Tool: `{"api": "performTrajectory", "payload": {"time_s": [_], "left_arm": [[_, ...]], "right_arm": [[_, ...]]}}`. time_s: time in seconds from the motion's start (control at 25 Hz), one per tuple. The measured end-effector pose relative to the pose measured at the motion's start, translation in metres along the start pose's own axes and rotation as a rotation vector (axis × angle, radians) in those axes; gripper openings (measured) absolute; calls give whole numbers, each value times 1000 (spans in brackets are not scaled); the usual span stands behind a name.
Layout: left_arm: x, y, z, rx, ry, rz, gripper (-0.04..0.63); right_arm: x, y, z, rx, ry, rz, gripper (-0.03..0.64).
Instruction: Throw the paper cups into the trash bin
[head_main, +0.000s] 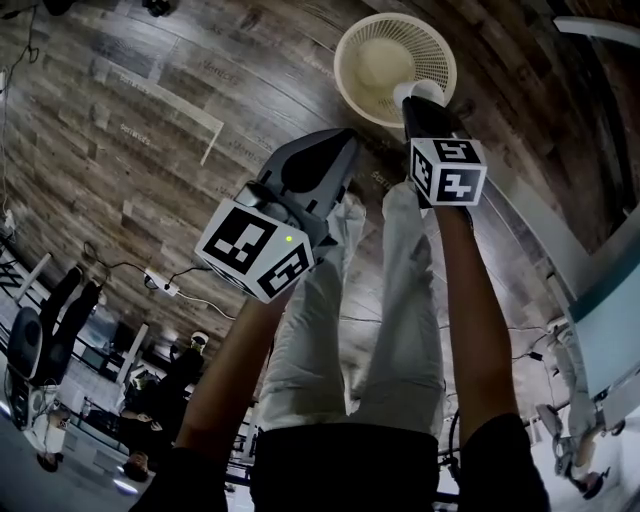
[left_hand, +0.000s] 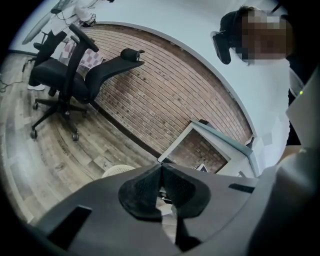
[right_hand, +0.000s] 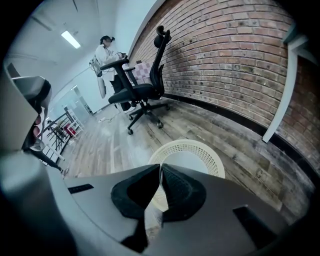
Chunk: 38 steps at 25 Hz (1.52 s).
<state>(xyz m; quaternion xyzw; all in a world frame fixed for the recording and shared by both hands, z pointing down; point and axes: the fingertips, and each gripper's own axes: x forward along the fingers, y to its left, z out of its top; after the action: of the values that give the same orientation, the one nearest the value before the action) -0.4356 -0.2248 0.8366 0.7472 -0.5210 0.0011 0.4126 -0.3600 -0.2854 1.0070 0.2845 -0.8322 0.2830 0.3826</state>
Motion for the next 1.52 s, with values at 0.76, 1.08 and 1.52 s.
{"api": "performTrajectory", "payload": {"time_s": [0.76,1.08,1.52], "left_arm": [[-13,7,2,12,-22,27,3],[-16,0,24,22,-41,57,3],[-25,-15,75,30,-102,100,3]], "right_arm": [[1,-7,-7,-3,37,-36,32],[-31,-1,11,-21,-5,-5,5],[-93,15,83,-15,-149,27,5]]}}
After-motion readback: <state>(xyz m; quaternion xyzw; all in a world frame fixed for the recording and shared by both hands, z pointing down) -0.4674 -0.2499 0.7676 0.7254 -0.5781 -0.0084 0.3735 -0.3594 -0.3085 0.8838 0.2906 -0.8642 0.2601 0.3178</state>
